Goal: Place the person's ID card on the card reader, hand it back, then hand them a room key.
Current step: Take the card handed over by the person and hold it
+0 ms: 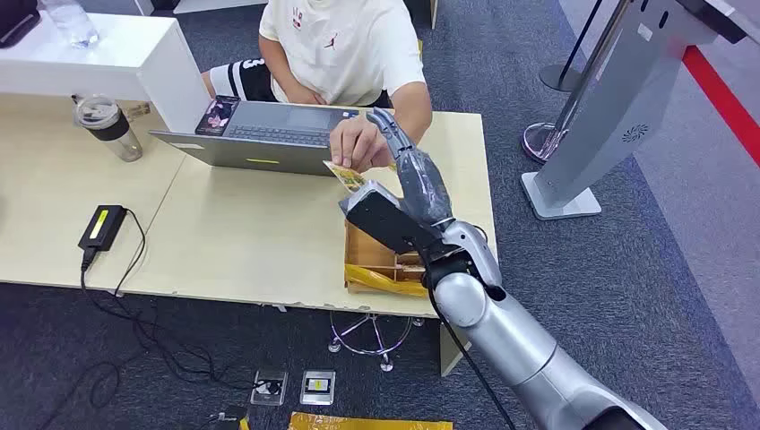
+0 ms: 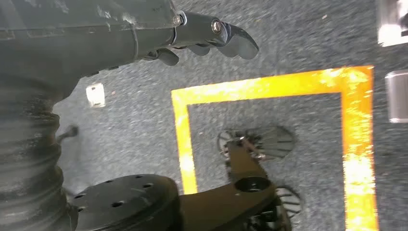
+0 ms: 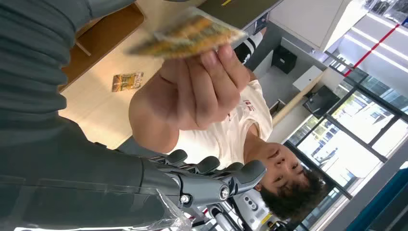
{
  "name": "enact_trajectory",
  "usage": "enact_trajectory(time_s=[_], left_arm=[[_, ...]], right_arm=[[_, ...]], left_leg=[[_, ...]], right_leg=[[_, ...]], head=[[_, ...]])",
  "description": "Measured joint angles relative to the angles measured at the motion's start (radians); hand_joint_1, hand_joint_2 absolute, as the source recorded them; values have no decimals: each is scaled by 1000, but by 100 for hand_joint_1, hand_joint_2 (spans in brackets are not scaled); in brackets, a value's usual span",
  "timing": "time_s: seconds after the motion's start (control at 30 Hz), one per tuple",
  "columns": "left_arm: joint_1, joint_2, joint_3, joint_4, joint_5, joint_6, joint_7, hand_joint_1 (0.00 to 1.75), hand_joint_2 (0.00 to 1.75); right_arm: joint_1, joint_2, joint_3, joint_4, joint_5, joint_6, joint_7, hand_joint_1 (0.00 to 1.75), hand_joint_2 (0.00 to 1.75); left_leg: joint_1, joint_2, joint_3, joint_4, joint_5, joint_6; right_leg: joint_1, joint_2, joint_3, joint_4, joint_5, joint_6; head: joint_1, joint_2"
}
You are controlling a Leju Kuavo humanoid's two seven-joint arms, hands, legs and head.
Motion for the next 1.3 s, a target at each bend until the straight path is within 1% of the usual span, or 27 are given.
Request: enact_trajectory(time_s=[0.07,0.13,0.2,0.23,0.33,0.37,0.5,0.7,1.1,1.2,1.3], left_arm=[[0,4,-12,-7,14,5,33,0,175],[-8,9,-38,-18,36,24,96,0,175],[-34,4,-66,-23,55,37,162,0,175],[-55,-2,-81,-25,64,35,195,0,175],[-116,-20,-130,-34,86,11,255,0,175],[-130,-25,-145,-37,92,5,263,0,175],[-162,-42,-203,-45,120,-16,267,0,175],[-197,-52,-286,-54,164,-39,259,0,175],[-225,-59,-452,-64,259,0,240,0,175],[-226,-57,-478,-65,289,6,238,0,175],[-227,-54,-504,-65,301,8,236,0,175]], right_arm=[[-3,8,4,6,1,-4,-11,0,175],[-10,21,11,25,-5,-13,-41,0,175],[-17,30,17,52,-21,-23,-73,0,175],[-20,36,19,65,-27,-27,-83,11,175],[-29,53,28,94,-41,-31,-95,141,175],[-31,57,31,101,-44,-32,-96,174,175],[-35,65,43,118,-54,-33,-94,175,175],[-42,71,60,137,-62,-33,-95,170,175],[-59,69,71,165,-67,-32,-76,164,175],[-61,66,71,173,-74,-33,-79,165,175],[-63,61,70,181,-77,-33,-83,172,175]], left_leg=[[0,0,0,0,0,0],[0,0,0,0,0,0],[0,-2,0,0,1,0],[0,-3,-1,0,2,0],[0,-4,-2,0,3,1],[-1,-3,-1,0,3,1],[-1,-1,-1,1,3,1],[-1,-1,-2,1,3,1],[-1,1,-1,1,3,1],[-1,1,-2,1,3,1],[-1,1,-2,1,3,1]], right_leg=[[0,0,0,0,0,0],[0,0,-1,0,0,0],[0,-2,-1,0,0,0],[0,-4,-1,0,0,0],[0,-5,0,0,1,0],[-1,-4,0,0,2,1],[-1,-1,-1,0,3,1],[-1,-1,-2,0,2,1],[-1,1,-2,0,3,1],[-1,1,-3,0,3,1],[-1,1,-3,0,3,1]], head=[[0,0],[0,0],[0,0],[0,0],[0,0],[0,0],[0,0],[0,0],[0,0],[0,0],[0,0]])
